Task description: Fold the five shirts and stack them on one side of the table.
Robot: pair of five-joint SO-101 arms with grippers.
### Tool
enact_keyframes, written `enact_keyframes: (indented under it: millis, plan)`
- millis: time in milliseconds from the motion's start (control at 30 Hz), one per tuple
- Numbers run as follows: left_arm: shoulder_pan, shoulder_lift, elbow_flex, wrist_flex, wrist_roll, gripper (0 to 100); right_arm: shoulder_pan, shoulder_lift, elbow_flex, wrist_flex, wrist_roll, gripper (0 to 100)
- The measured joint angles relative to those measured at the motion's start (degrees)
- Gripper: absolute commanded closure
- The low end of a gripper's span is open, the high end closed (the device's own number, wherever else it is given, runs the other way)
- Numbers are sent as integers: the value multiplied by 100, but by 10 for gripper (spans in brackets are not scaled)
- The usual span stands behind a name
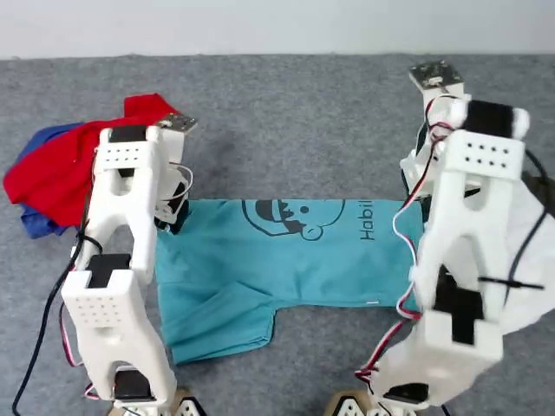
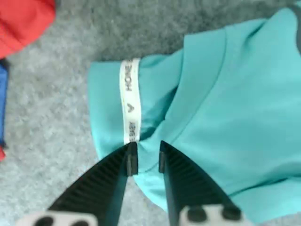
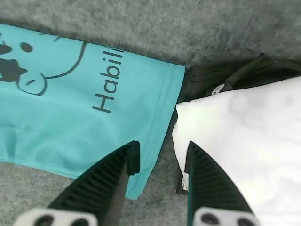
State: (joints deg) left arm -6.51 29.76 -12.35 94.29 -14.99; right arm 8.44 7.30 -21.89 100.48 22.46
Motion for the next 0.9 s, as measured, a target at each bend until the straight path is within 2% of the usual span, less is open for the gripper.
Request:
enact_keyframes:
  millis: [300,500,700,833,900]
  plan:
    - [0,-413,1187,448,0,917,0,-2347,1512,0,62,830]
    - [0,-2224,2435,448,-158,917,-9,-3982,2567,0,387,831]
    - [229,-4343,3833,334,-738,917,431,-4466,3464,0,396,832]
    - [281,-5248,5248,-18,-1160,917,844,-4721,3525,9,396,832]
    - [246,-5600,5969,-510,-1363,917,1073,-4958,3525,9,360,832]
